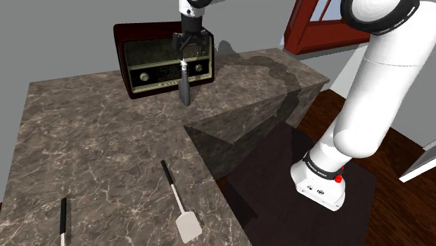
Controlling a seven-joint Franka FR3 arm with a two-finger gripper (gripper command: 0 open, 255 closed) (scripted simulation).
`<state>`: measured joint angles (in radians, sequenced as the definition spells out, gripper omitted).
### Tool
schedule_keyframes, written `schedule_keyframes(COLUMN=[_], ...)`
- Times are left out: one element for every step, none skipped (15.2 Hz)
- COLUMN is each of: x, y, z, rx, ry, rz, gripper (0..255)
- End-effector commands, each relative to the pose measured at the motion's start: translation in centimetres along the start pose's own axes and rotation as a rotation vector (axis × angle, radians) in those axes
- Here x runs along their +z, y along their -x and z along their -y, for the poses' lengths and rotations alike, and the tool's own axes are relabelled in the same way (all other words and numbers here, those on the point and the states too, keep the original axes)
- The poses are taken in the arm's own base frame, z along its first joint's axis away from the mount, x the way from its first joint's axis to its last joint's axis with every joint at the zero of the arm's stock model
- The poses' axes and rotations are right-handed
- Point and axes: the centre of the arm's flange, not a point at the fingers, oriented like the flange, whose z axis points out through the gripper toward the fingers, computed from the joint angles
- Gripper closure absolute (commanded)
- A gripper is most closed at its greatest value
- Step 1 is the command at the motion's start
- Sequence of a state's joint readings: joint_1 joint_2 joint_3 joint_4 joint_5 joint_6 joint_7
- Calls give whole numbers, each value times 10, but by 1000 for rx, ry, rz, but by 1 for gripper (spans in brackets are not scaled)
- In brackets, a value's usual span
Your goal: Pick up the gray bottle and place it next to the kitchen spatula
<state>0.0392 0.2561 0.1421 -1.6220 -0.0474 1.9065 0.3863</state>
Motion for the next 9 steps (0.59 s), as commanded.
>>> schedule_keyframes(x=[9, 13, 14, 19, 25, 30, 35, 41, 46], y=[-22, -34, -37, -37, -37, -37, -37, -37, -37], z=[7, 11, 12, 12, 12, 12, 12, 12, 11], rx=[26, 38, 42, 42, 42, 42, 42, 42, 42], ry=[9, 14, 15, 15, 15, 15, 15, 15, 15], rz=[-3, -4, -4, -4, -4, -4, -4, -4, -4], gripper=[0, 0, 0, 0, 0, 0, 0, 0, 0])
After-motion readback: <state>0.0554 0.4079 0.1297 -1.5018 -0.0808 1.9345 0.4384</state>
